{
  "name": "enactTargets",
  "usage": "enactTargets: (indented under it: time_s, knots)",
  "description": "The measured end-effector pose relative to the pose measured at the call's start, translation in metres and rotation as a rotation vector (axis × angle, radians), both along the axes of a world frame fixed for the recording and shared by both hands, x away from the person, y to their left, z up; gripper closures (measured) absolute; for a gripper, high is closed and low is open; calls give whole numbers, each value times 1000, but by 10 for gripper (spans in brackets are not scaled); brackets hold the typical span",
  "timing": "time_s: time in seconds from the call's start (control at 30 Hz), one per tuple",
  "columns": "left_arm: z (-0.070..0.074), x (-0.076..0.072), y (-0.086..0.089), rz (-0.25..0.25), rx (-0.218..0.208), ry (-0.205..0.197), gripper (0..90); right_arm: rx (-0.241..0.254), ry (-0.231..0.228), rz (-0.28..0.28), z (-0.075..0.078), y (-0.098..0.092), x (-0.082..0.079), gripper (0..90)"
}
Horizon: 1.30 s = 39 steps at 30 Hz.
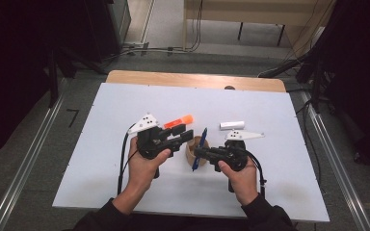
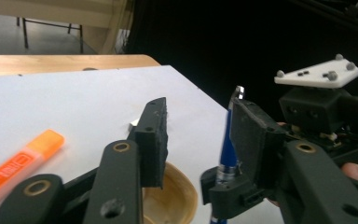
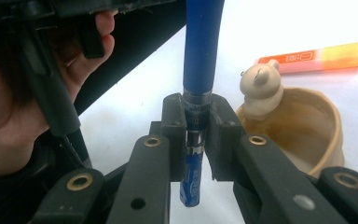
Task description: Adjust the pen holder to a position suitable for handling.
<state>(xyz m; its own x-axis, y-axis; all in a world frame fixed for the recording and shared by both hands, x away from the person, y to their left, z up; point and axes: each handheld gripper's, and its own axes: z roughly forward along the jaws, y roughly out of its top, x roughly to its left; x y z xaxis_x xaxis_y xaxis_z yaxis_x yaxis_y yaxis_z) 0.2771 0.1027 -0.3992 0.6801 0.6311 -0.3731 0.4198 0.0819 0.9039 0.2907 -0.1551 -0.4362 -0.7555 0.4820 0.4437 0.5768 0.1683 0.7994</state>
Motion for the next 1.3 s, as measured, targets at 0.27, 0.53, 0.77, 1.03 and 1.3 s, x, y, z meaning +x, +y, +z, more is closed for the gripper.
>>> enactTargets:
  time_s: [0.27,0.53,0.77,1.03,1.3]
  knots:
    - [-7,13,14,64,19,20,493,12,-16,-8,9,-4,3,771]
    - [-16,23,22,143,47,28,406,31,-39,-27,18,-9,9,770]
    - [-23,29,27,192,86,21,386,36,-52,-56,21,-12,18,770]
    - [-29,34,31,240,128,10,354,24,-61,-81,19,-11,28,770]
    - [-37,39,34,264,149,30,352,-55,-117,-89,8,-5,37,770]
